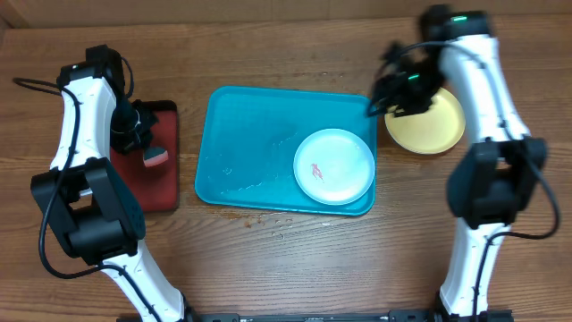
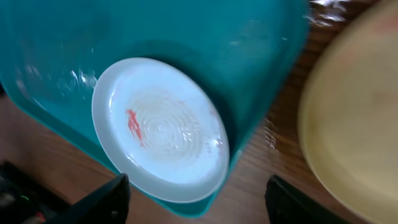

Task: Clean dirty plates on tray and stack at the side
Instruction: 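Release the yellow plate and move the right gripper to the white plate on tray, then grasp the white plate rim with the right gripper and pull it left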

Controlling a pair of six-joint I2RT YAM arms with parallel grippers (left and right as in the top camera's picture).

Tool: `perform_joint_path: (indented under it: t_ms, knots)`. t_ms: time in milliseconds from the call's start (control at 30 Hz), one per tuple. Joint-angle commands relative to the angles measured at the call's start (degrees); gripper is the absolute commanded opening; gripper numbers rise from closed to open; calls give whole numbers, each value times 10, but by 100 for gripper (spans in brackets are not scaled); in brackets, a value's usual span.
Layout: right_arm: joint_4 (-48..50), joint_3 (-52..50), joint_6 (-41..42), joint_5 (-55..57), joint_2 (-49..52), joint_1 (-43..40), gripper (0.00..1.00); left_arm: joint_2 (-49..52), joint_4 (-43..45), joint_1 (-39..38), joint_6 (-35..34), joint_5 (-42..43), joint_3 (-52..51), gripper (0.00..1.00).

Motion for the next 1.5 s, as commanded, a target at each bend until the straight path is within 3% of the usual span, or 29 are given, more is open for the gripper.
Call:
perform_joint_path:
  t_ms: [0, 100, 233, 733, 867, 1033, 1133, 1267, 1467]
  knots:
    - [30, -44, -35, 69, -9, 51, 75, -19, -1, 2, 14, 5, -8, 4]
    - [78, -80, 5, 142, -9, 89, 76, -19, 0, 2, 14, 5, -8, 4]
    - [117, -114, 12, 200, -9, 124, 71, -19, 0, 2, 14, 5, -8, 4]
    - [227, -216, 7, 209, -8, 133, 64, -19, 3, 2, 14, 5, -8, 4]
    - [228, -223, 8, 200, -7, 135, 54, -19, 4, 2, 14, 5, -8, 4]
    - [225, -223, 34, 159, -7, 138, 26, -19, 5, 2, 14, 7, -8, 4]
    - [242, -223, 83, 96, -7, 138, 18, -19, 5, 2, 14, 7, -8, 4]
    - [272, -223, 145, 41, -7, 140, 18, -19, 5, 2, 14, 7, -8, 4]
    - [224, -223, 166, 154, -7, 140, 25, -19, 5, 2, 25, 6, -8, 4]
